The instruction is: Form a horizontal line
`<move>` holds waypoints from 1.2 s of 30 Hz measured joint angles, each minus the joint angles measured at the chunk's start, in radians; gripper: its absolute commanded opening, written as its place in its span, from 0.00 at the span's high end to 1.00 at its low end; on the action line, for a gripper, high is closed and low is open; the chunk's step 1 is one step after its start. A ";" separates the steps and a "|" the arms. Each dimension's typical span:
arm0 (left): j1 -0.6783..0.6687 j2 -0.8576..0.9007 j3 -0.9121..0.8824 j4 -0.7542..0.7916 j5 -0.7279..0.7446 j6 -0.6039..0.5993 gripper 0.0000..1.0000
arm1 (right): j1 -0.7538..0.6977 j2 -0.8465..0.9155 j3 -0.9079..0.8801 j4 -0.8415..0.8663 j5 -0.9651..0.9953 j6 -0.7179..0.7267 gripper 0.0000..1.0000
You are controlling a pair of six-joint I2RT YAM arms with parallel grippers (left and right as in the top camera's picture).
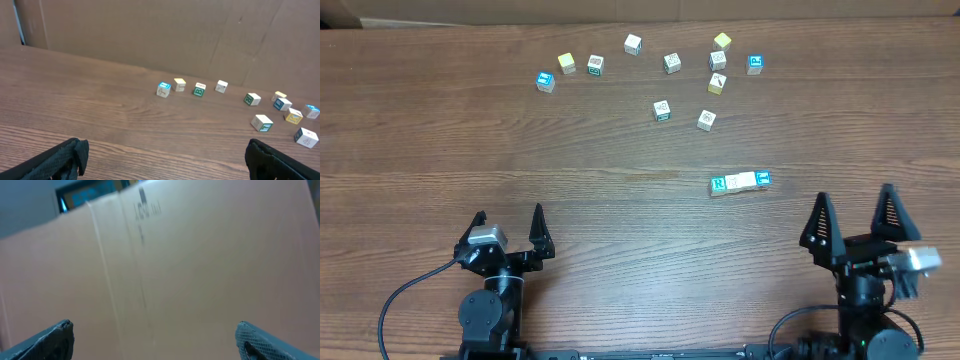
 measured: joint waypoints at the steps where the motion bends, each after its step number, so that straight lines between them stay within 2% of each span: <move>1: 0.000 0.000 0.000 0.000 0.000 0.000 0.00 | 0.000 0.000 -0.011 -0.008 -0.001 -0.001 0.00; 9: 0.000 0.000 0.000 0.000 0.000 0.000 0.00 | 0.000 0.000 -0.090 -0.047 -0.008 0.000 0.00; 16: 0.000 0.000 0.000 0.000 0.000 0.000 0.00 | 0.000 0.000 -0.103 -0.167 -0.007 -0.024 0.00; 20: 0.000 0.000 0.000 0.000 0.000 0.000 0.00 | 0.002 0.000 -0.103 -0.220 -0.008 -0.098 0.00; 28: 0.000 0.000 0.000 0.000 0.000 0.000 0.00 | 0.021 0.000 -0.103 -0.363 0.004 -0.335 0.00; 36: 0.000 0.000 0.000 0.000 0.000 0.000 0.00 | 0.021 0.000 -0.103 -0.365 0.057 -0.402 0.00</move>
